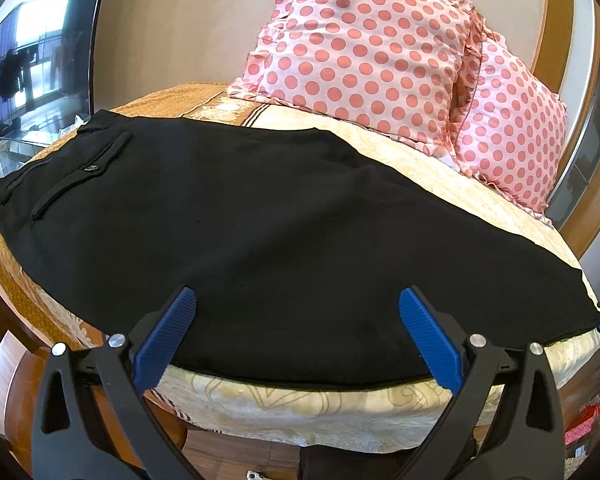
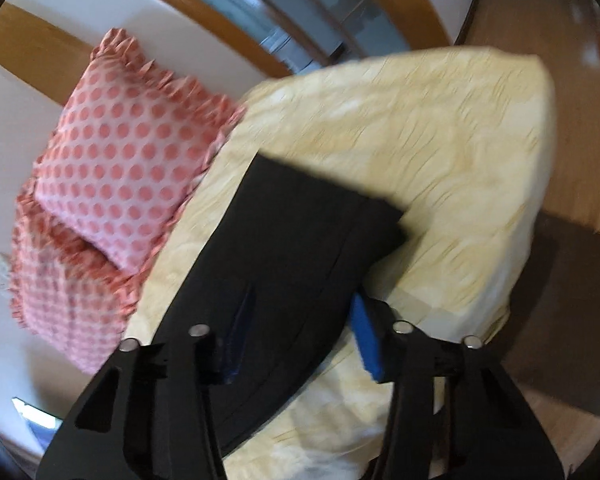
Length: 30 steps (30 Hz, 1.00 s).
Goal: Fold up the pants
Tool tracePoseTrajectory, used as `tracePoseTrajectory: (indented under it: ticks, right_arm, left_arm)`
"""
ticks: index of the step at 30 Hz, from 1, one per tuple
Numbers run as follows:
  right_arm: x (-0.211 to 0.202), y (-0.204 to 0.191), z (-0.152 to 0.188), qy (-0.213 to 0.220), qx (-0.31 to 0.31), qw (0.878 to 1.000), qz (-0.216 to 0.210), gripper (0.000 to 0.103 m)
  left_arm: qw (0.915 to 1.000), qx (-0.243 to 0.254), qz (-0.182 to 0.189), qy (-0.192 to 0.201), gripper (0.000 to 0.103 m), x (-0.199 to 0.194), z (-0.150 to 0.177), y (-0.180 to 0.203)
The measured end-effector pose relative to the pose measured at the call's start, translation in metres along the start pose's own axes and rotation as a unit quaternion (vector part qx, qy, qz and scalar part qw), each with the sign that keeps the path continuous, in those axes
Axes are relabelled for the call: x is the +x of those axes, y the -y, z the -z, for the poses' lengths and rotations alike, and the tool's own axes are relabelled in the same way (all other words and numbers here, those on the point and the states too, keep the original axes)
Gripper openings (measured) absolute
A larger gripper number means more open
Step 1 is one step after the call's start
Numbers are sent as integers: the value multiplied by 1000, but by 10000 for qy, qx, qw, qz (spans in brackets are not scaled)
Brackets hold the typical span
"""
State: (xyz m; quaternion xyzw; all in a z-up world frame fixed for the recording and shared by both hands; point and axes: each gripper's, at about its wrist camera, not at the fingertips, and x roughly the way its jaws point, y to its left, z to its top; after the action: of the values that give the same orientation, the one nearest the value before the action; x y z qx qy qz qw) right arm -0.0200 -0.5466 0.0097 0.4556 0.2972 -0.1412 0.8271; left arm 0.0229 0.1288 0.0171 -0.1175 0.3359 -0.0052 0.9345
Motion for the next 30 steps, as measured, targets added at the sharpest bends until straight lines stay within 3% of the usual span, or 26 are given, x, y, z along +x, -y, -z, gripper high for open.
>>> tracePoseTrajectory:
  ticks: [3,6,10,13,17,20,22,25,26,27,30]
  right_arm:
    - [18,-4,5,-100,20,9999,-123,23]
    - [20,-6,7,178,-164,9997,99,10]
    - [15,-50,16,667,-1021,9918,373,8]
    - [9,-110,31,901,-1706,9811,-151,8]
    - [9,-208,90,581,-2810,9469,-1450,8]
    - [29,-268,169,-274,-3621,9036,-2271,7]
    - [56,-290,233,-1147,-4087,8697,-2518,7]
    - [95,-295,309,-2122,-4660,8291,-2244,7]
    - [102,-293,320,-2285,-4687,8249,-2184,7]
    - [101,-292,324,-2178,-4677,8273,-2222,7]
    - [95,-301,313,-1943,-4660,8333,-2252,7]
  left_arm:
    - [10000,18,-5,7,101,0,0,0]
    - [10000,18,4,17,101,-1,0,-1]
    - [10000,0,47,29,101,-1,0,-2]
    - [10000,-5,32,50,101,0,1,-2]
    - [10000,1,-12,47,101,1,0,-2]
    - [10000,-45,-19,35,101,1,-1,-2]
    - [10000,-89,20,28,101,1,-2,-3]
    - [9995,-204,243,-50,101,-4,-5,-9]
    - [9984,-319,460,-51,101,-10,-6,-14]
    - [9973,-426,600,-16,101,-17,-6,-19]
    - [9953,-734,581,258,101,-40,-6,-40]
